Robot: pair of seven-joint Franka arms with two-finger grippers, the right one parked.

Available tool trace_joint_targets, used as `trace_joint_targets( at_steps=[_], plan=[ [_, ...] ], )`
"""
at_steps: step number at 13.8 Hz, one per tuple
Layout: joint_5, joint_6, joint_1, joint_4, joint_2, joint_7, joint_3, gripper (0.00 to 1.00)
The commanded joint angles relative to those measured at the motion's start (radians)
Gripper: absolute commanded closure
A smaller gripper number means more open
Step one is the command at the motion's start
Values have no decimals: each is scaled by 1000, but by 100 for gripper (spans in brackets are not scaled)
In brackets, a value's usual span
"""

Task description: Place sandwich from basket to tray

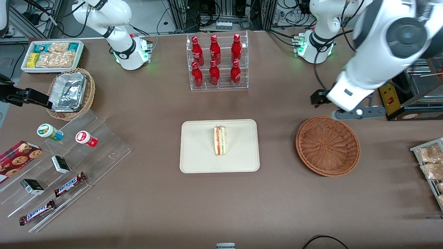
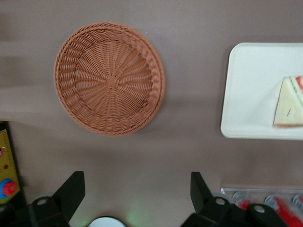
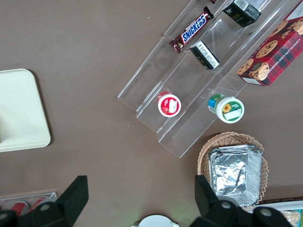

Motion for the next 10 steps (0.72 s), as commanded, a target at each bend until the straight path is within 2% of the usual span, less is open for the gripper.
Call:
trace_joint_targets(
  at_steps=[1,4,6,10],
  plan=[
    [-32,-26,3,-32,-59,128,73,1],
    [-31,-47,3,-33,-82,168,129,1],
    [-31,-69,2,-33,-96,260,181,1],
    [-31,-67,2,-62,-133,274,236,1]
  ],
)
